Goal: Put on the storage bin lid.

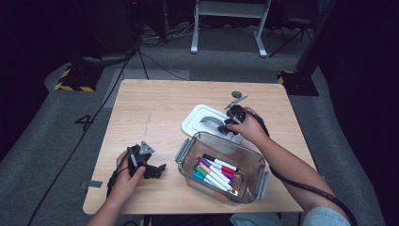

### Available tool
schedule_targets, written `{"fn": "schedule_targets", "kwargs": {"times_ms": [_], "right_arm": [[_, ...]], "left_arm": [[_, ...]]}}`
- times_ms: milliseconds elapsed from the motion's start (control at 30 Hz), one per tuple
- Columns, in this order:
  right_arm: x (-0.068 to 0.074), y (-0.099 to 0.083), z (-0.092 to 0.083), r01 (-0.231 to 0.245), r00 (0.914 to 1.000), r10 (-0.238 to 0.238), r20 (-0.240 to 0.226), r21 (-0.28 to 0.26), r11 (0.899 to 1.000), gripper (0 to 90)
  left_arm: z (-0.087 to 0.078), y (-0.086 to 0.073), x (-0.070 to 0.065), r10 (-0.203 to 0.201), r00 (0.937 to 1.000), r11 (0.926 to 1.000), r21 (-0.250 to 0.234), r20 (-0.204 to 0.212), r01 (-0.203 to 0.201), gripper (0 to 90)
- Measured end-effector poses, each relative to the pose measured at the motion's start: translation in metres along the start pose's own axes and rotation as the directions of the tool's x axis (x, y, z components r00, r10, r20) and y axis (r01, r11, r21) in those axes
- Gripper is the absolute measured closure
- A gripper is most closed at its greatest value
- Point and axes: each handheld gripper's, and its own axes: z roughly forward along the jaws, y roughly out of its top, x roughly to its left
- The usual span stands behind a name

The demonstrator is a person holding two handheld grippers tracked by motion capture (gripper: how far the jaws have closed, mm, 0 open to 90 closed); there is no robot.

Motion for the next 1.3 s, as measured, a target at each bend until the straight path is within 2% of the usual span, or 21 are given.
{"fn": "schedule_targets", "kwargs": {"times_ms": [67,133,167,200,267,333,467,700,767,833,867,933,967,1033,1100,1133,1167,1200,1300], "right_arm": [[-0.001,-0.001,0.002,0.005,1.0000,-0.005,0.003,0.002,1.000,51.2],[-0.002,-0.002,0.004,0.020,0.9997,-0.020,-0.014,0.002,1.000,63.0],[-0.002,-0.002,0.004,0.020,0.9997,-0.020,-0.014,0.002,1.000,63.0],[0.001,-0.001,0.002,0.036,0.9992,-0.036,-0.017,0.006,0.999,67.0],[0.003,0.000,-0.001,0.053,0.9986,-0.053,-0.006,0.006,0.999,67.2],[0.004,0.001,-0.003,0.049,0.9988,-0.049,-0.007,0.003,0.999,67.3],[0.006,0.004,-0.016,0.068,0.9977,-0.068,0.006,-0.019,0.997,67.4],[0.011,0.006,-0.055,0.068,0.9975,-0.066,0.027,-0.074,0.995,67.5],[0.012,0.006,-0.061,0.068,0.9974,-0.066,0.029,-0.083,0.994,67.5],[0.015,0.007,-0.077,0.061,0.9977,-0.057,0.038,-0.112,0.992,67.5],[0.015,0.007,-0.077,0.061,0.9977,-0.057,0.038,-0.112,0.992,67.5],[0.018,0.008,-0.090,0.059,0.9978,-0.054,0.039,-0.134,0.989,67.5],[0.021,0.009,-0.102,0.058,0.9979,-0.052,0.040,-0.160,0.985,67.4],[0.023,0.010,-0.108,0.065,0.9974,-0.058,0.042,-0.170,0.983,67.4],[0.029,0.012,-0.125,0.104,0.9922,-0.088,0.088,-0.188,0.977,67.4],[0.029,0.012,-0.125,0.104,0.9922,-0.088,0.088,-0.188,0.977,67.4],[0.030,0.013,-0.135,0.110,0.9910,-0.091,0.098,-0.203,0.973,67.5],[0.030,0.013,-0.135,0.110,0.9910,-0.091,0.098,-0.203,0.973,67.5],[0.030,0.015,-0.153,0.115,0.9899,-0.092,0.108,-0.226,0.967,67.5]], "left_arm": [[0.000,0.000,0.000,0.003,1.0000,1.0000,0.001,-0.002,-0.003,0.1],[0.000,0.000,0.000,0.004,1.0000,1.0000,0.000,-0.003,-0.004,0.1],[0.000,0.000,0.000,0.004,1.0000,1.0000,0.000,-0.003,-0.004,0.1],[0.000,0.000,0.000,0.003,1.0000,1.0000,0.001,-0.001,-0.003,0.1],[0.000,0.000,0.000,0.002,1.0000,1.0000,0.000,0.000,-0.002,0.1],[0.000,0.000,0.000,0.002,1.0000,1.0000,0.001,-0.001,-0.002,0.1],[0.000,0.000,0.000,0.003,1.0000,1.0000,0.003,0.000,-0.003,0.1],[0.000,0.000,0.000,0.004,1.0000,1.0000,0.002,-0.001,-0.004,0.1],[0.000,0.000,0.000,0.004,1.0000,1.0000,0.003,-0.001,-0.004,0.1],[0.000,0.000,0.000,0.004,1.0000,1.0000,0.002,-0.002,-0.004,0.1],[0.000,0.000,0.000,0.004,1.0000,1.0000,0.002,-0.002,-0.004,0.1],[0.000,0.000,0.000,0.004,1.0000,1.0000,0.002,-0.002,-0.004,0.1],[0.000,0.000,0.000,0.002,1.0000,1.0000,0.002,0.000,-0.002,0.1],[0.000,0.000,0.000,0.002,1.0000,1.0000,0.002,0.000,-0.002,0.1],[0.000,0.000,0.000,0.003,1.0000,1.0000,0.002,-0.001,-0.003,0.1],[0.000,0.000,0.000,0.004,1.0000,1.0000,0.002,-0.002,-0.004,0.1],[0.000,0.000,0.000,0.003,1.0000,1.0000,0.003,-0.001,-0.003,0.1],[0.000,0.000,0.000,0.003,1.0000,1.0000,0.003,-0.001,-0.003,0.1],[0.000,0.000,0.000,0.002,1.0000,1.0000,0.003,0.000,-0.002,0.1]]}}
